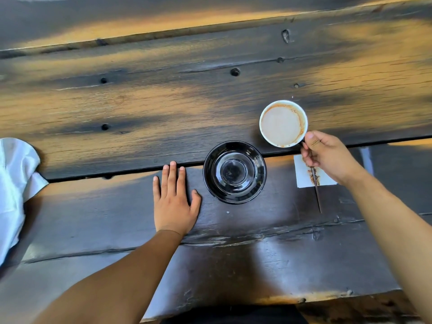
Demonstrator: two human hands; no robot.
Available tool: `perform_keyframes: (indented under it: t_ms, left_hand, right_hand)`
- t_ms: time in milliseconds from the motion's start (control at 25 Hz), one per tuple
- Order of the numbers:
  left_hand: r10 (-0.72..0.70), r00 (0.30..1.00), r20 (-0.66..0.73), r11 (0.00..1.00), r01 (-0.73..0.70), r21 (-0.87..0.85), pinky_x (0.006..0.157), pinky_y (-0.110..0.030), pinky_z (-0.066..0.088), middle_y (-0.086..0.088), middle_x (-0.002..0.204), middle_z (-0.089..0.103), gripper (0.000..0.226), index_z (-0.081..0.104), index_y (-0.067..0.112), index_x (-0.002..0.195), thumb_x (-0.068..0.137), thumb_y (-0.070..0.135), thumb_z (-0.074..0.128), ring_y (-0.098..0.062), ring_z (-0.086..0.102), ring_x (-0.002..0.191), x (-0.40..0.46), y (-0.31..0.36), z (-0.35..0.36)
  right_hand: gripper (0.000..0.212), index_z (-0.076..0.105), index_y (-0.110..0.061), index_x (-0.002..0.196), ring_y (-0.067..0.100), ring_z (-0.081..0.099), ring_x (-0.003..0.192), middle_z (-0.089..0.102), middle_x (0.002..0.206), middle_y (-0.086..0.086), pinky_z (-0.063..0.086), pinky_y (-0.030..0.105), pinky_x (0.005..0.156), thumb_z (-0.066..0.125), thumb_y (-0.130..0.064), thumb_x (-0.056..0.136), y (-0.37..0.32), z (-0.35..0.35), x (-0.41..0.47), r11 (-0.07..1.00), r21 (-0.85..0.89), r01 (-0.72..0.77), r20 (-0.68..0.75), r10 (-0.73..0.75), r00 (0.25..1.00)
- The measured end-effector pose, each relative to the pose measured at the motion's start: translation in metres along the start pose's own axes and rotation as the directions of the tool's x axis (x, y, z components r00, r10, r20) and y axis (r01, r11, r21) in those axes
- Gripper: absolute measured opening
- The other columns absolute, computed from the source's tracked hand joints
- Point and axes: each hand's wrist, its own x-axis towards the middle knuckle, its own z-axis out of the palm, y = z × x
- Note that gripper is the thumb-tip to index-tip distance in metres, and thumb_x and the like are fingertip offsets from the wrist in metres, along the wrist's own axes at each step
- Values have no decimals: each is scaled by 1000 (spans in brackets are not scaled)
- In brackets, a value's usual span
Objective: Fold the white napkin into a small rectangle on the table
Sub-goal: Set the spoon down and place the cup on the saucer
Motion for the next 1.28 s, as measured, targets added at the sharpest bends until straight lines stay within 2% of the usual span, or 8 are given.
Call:
perform_keyframes:
  t_ms: [280,480,640,840,1120,1280]
  left_hand:
    - [6,1000,15,1000,-6,4,126,-54,11,-12,167,19,70,30,8,156,96,44,34,-27,11,157,1,-1,0]
    - [4,1000,16,1000,-4,-4,126,-54,11,-12,168,19,70,30,8,156,96,44,34,-28,11,157,0,-2,0]
    - [8,1000,8,1000,-8,-15,126,-54,11,-12,167,19,70,31,8,156,96,43,36,-28,12,156,0,-2,1]
    - [12,1000,-14,1000,-13,-21,126,-54,11,-12,167,22,69,33,8,155,96,43,37,-28,14,156,0,-2,2]
    - [12,1000,-10,1000,-12,-23,126,-54,11,-12,167,21,69,33,8,155,96,44,36,-27,13,156,0,-1,1]
    - [10,1000,-2,1000,-10,-24,126,-54,11,-11,167,20,69,31,9,156,96,44,34,-27,12,157,0,-2,0]
  right_hand:
    - [37,48,-8,77,16,41,51,52,67,6,32,19,49,45,-38,99,-7,18,-26,999,-4,50,143,-49,989]
    - [44,53,-15,73,16,44,52,55,68,5,35,19,49,51,-53,96,-6,39,-32,998,-22,51,276,-42,960]
    - [39,51,-7,75,17,44,53,55,69,8,35,20,50,46,-39,97,-3,52,-32,996,-77,49,326,-22,945]
    - [46,47,5,77,17,43,53,53,68,7,34,20,50,44,-36,99,0,58,-29,987,-133,85,382,-28,924]
    - [44,54,-7,72,20,48,55,57,61,-2,39,21,50,46,-41,97,5,61,-22,982,-177,72,412,7,911]
    - [43,54,-1,76,19,49,55,58,61,-1,39,21,51,44,-35,102,3,60,-20,975,-206,81,416,12,909]
